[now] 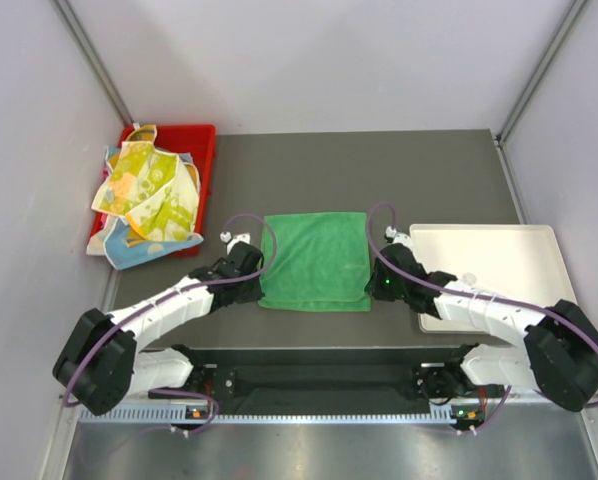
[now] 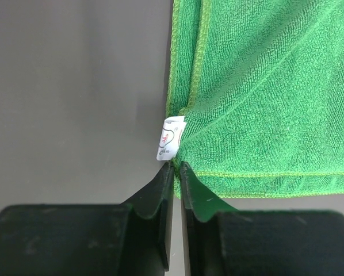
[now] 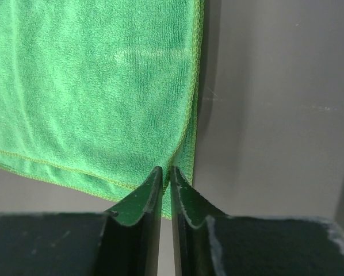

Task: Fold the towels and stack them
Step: Fold the towel

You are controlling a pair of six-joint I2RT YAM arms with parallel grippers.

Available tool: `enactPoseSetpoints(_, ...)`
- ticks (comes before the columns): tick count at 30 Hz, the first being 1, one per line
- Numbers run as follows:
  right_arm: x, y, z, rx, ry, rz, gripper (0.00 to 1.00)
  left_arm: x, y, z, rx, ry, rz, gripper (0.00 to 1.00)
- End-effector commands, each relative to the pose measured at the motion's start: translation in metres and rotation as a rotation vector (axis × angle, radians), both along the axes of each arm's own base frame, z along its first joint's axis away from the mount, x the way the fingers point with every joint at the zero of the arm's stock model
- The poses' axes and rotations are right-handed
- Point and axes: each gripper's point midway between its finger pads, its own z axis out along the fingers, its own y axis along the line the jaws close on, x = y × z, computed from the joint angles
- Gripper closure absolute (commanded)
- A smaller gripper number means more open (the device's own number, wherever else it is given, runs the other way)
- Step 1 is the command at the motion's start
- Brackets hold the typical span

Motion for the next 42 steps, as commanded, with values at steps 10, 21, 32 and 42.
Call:
enactPoseSetpoints(10, 0.002, 0.006, 0.017, 0.021, -0.045, 0.015, 0.94, 0.01, -0.005, 0.02, -0.006, -0.051, -0.017, 0.97)
enactPoseSetpoints(21, 0.0, 0.005, 0.02, 0.024, -0.048, 0.015, 0.98, 0.011, -0.008, 0.032, -0.03, -0.067, -0.032, 1.0)
enactPoseSetpoints(32, -0.004, 0.005, 0.031, 0.04, -0.063, 0.024, 1.0, 0.008, -0.009, 0.048, -0.053, -0.085, -0.037, 1.0)
enactPoseSetpoints(42, -0.012, 0.004, 0.044, 0.048, -0.084, 0.026, 1.0, 0.005, -0.007, 0.063, -0.076, -0.114, -0.034, 1.0)
